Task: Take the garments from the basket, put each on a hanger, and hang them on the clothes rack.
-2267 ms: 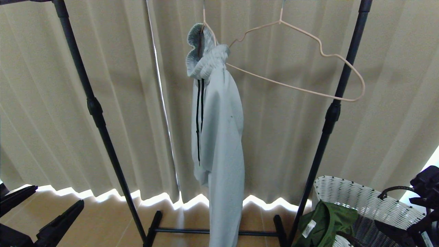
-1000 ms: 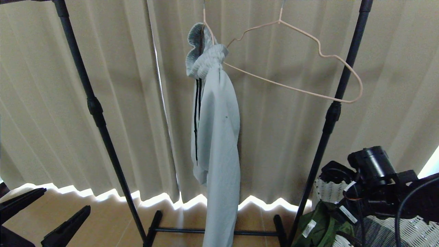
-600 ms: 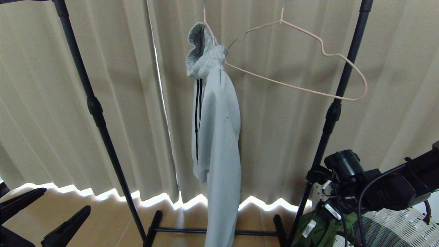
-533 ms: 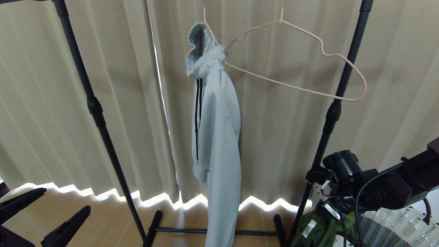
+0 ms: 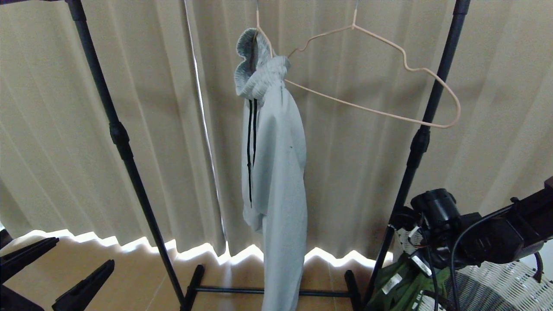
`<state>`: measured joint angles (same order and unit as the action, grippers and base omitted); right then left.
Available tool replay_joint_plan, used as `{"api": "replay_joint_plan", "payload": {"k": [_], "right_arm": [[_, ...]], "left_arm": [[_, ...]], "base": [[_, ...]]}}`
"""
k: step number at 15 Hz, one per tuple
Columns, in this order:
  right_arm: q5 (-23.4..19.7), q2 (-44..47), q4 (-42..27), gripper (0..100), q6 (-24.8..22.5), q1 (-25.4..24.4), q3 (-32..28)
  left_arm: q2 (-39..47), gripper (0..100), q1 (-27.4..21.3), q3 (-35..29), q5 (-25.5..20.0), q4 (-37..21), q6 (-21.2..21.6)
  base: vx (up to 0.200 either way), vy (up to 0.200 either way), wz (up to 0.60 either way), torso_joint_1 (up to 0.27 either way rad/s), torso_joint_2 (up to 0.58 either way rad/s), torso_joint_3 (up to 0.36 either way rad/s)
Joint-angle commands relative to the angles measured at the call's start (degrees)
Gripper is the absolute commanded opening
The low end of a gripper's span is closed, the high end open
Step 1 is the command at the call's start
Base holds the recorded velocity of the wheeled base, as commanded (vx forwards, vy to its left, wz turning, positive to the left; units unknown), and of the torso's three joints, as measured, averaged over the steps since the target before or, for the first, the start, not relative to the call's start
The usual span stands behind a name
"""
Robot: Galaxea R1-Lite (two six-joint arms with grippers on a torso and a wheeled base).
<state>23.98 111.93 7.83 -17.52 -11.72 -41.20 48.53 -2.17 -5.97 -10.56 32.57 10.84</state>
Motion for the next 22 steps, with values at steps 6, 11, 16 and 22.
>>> {"api": "replay_joint_plan", "payload": {"k": [6,11,16,22], "right_arm": [[-0.51,-26.68,-0.88,0,6.18,-0.77,2.53],[-0.51,-32.39,-2.2,0,6.09,-0.77,2.53],[-0.6,-33.18,-2.2,0,5.92,-0.77,1.83],[-0.6,-32.92,-2.11,0,5.83,-0.85,1.21]], "left_arm": [[-0.02,100,-0.03,0.08,0.01,0.03,-0.03],[0.07,100,-0.12,0.96,0.01,0.03,0.06],[-0.02,100,-0.12,1.05,-0.08,0.03,0.15],[-0.02,100,-1.96,1.32,0.01,0.03,0.06]], "base": [[0.0,0.0,0.0,0.0,0.0,0.0],[-0.2,0.0,0.0,0.004,0.0,0.003],[-0.2,0.0,0.0,0.0,0.0,0.003],[-0.067,0.0,0.0,0.002,0.0,0.0]]}}
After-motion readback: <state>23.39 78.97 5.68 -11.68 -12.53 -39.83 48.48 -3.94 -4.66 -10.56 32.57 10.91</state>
